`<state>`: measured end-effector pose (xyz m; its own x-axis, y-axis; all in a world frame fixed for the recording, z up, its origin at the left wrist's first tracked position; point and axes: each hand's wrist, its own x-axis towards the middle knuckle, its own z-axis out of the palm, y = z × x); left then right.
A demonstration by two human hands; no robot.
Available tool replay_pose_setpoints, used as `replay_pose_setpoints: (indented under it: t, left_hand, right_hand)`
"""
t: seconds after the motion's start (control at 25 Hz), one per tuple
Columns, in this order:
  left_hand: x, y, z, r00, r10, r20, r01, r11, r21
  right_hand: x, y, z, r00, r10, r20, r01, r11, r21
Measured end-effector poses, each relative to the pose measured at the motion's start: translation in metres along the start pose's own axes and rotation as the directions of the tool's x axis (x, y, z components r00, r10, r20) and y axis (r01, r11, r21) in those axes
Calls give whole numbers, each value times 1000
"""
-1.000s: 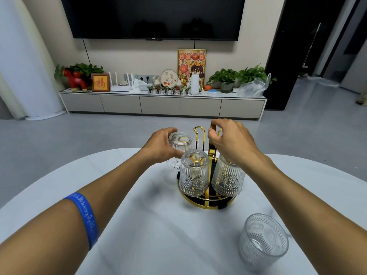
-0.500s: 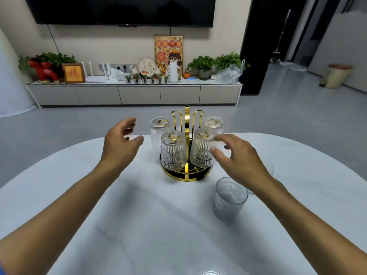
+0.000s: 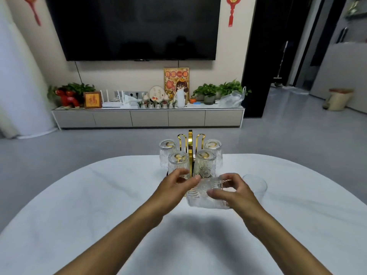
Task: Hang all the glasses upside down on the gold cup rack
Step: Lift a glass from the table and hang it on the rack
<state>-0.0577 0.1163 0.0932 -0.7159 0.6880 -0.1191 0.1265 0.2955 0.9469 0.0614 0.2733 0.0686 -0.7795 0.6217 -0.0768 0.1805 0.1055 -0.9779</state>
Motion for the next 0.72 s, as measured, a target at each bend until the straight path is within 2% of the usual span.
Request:
replay_pose_setpoints:
  t: [0.04, 0.08, 0.16, 0.28, 0.32, 0.36, 0.4, 0.44, 0.48, 0.52, 0.56, 0.6, 0.72]
  left_hand:
    - [-1, 6, 0, 995, -68, 77, 80, 982, -168]
    - [-3, 10, -1, 989, -66, 134, 107, 936, -334]
    - [-2, 17, -8, 990, 29, 141, 50, 851, -524]
    - [11, 28, -33, 998, 65, -18, -64, 835, -547]
    - [21, 34, -46, 993, 75, -94, -112, 852, -512]
    - [33, 41, -60, 981, 93, -171, -162, 878, -450]
    - [47, 50, -75, 963, 116, -244, -204, 904, -375]
    - [64, 60, -88, 942, 138, -307, -234, 924, -303]
    - [83, 69, -98, 921, 159, -357, -255, 936, -242]
    - [103, 76, -104, 902, 183, -392, -270, 946, -180]
    - [122, 82, -108, 886, 207, -415, -277, 954, -114]
    - [143, 83, -110, 876, 228, -424, -271, 961, -45]
    - [199, 77, -105, 889, 264, -374, -241, 965, 106]
  right_hand:
    - [0, -10, 4, 999, -43, 25, 38, 983, 177]
    - [-1, -19, 8, 994, -98, 50, 80, 958, 274]
    - [1, -36, 15, 978, -190, 86, 149, 925, 349]
    - [19, -53, 15, 956, -233, 177, 139, 894, 426]
    - [29, -60, 15, 958, -230, 173, 146, 906, 397]
    - [43, -67, 18, 962, -237, 136, 191, 940, 283]
    - [60, -72, 21, 956, -282, 82, 275, 958, 84]
    - [77, -76, 26, 928, -370, 47, 373, 912, -170]
    - [93, -78, 33, 886, -459, 70, 442, 788, -428]
    - [107, -78, 40, 854, -502, 135, 471, 636, -612]
    - [120, -77, 48, 845, -494, 203, 472, 514, -716]
    - [133, -74, 55, 849, -467, 248, 466, 439, -768]
    - [154, -57, 64, 841, -477, 254, 456, 374, -807]
